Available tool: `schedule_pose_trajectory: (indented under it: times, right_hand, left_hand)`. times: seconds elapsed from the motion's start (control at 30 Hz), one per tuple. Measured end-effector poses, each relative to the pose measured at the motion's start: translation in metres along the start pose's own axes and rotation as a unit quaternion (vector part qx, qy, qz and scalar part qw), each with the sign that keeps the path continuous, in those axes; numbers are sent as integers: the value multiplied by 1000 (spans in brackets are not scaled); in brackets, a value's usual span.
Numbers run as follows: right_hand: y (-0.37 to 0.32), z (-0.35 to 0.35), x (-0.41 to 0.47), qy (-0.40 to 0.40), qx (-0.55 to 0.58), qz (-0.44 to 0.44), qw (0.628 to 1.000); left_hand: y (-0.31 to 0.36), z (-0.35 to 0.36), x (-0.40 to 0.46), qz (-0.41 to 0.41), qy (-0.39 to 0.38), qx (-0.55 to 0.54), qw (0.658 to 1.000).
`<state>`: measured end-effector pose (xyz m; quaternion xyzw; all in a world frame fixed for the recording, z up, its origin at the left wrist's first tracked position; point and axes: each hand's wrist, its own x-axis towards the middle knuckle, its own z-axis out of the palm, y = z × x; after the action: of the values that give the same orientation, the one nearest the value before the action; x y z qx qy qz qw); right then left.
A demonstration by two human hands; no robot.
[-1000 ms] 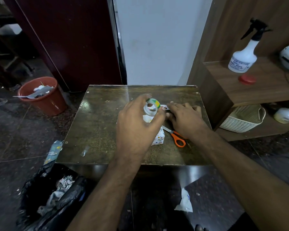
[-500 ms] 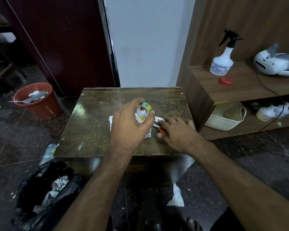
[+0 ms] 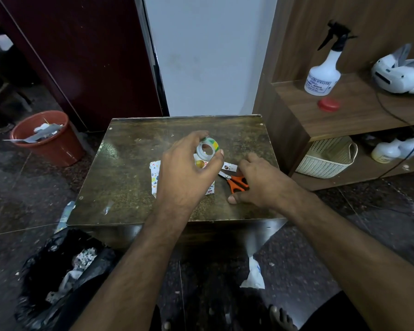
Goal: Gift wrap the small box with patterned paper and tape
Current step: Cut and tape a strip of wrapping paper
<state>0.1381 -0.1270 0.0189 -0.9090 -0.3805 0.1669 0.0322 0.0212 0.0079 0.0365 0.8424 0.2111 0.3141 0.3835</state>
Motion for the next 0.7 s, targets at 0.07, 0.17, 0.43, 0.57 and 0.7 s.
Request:
schedule_pose_trajectory:
  times: [0.07,0.17,0.43,0.57,0.7]
  right_hand:
    - [1,1,0,-1,-1,-4,1000]
    - [1,1,0,4,17,0,1000]
    - [8,3,2,28,74,10,997]
    - [9,5,4,37,82,9,996]
    - [11,6,7,40,76,12,996]
  left_hand:
    - [0,2,1,-3,-4,-2,1000]
    - [1,4,1,-8,-8,-7,1000]
    - [2,3,-1,-4,-11,-10,1000]
    - [3,2,-1,-1,-8,-9,1000]
    - [2,2,0,-3,-3,-13,1000]
